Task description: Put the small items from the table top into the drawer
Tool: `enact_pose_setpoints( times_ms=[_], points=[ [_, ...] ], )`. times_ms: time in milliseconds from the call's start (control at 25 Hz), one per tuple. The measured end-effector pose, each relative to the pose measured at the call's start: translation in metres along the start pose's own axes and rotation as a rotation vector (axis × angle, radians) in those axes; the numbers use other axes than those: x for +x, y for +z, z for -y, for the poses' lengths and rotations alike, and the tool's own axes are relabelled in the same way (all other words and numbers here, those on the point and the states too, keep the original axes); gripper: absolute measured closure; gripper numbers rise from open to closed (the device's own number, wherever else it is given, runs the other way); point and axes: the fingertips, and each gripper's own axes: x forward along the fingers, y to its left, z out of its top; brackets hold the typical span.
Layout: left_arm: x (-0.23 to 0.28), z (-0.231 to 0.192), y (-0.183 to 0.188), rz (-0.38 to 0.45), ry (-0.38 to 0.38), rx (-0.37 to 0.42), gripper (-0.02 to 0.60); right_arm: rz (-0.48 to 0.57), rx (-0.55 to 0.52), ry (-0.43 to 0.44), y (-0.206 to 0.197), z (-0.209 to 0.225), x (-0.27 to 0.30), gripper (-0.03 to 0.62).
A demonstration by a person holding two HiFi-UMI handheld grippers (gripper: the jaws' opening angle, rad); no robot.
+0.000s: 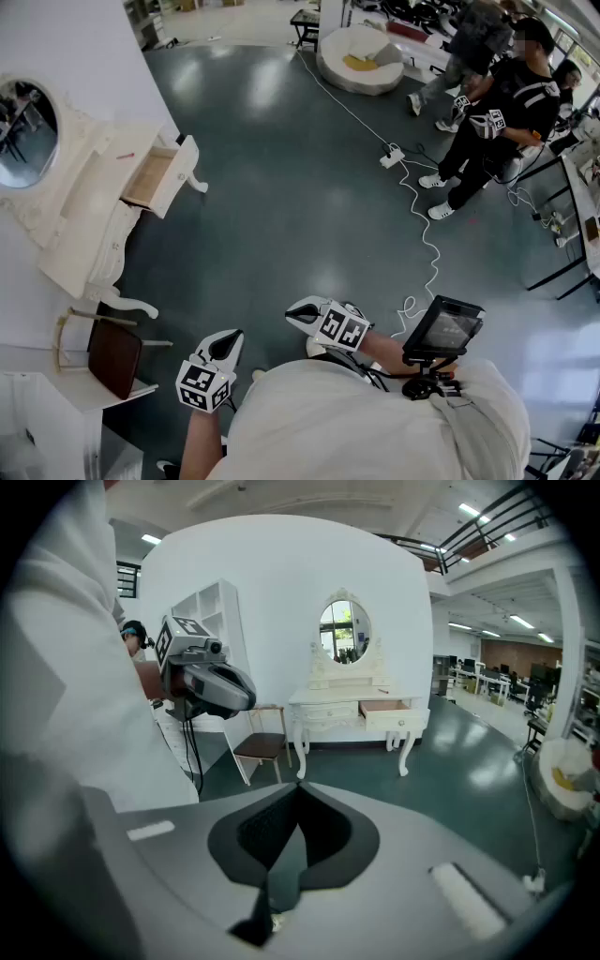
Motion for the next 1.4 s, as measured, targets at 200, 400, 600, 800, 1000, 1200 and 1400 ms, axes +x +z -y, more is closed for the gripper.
enact_pose_setpoints(
  times_ms=[200, 400, 600, 800, 1000, 1200, 1400],
  points=[
    [-0.073, -0.041, -0.055, 0.012, 0.033, -0.078, 0.581, 0.0, -0.039, -0.008, 0.038, -0.046, 0.053, 0.594],
    [-0.124, -0.069, -0.078, 0.047, 0.06, -0.09, 0.581, -0.022, -0.054, 0.004, 0.06, -0.08, 0.097, 0.594],
    [-0.169, -0.096, -0.1, 0.05, 0.056, -0.099, 0.581, -0.023, -0.044, -0.005, 0.089, -0.108, 0.148, 0.594],
    [-0.192, -0.13, -0.134, 0.037, 0.065, -0.155, 0.581, -0.012, -0.004, -0.012, 0.103, -0.119, 0.183, 0.557],
    [-0.177, -0.176, -0.123, 0.064, 0.067, -0.202, 0.581, -0.03, 0.011, -0.044, 0.116, -0.075, 0.2, 0.517],
    [-0.129, -0.244, -0.081, 0.063, 0.086, -0.219, 0.58, -0.014, 0.014, -0.047, 0.143, 0.017, 0.227, 0.517],
    [-0.074, -0.326, -0.014, 0.034, 0.11, -0.21, 0.557, 0.025, 0.02, -0.035, 0.182, 0.123, 0.251, 0.535]
  ],
)
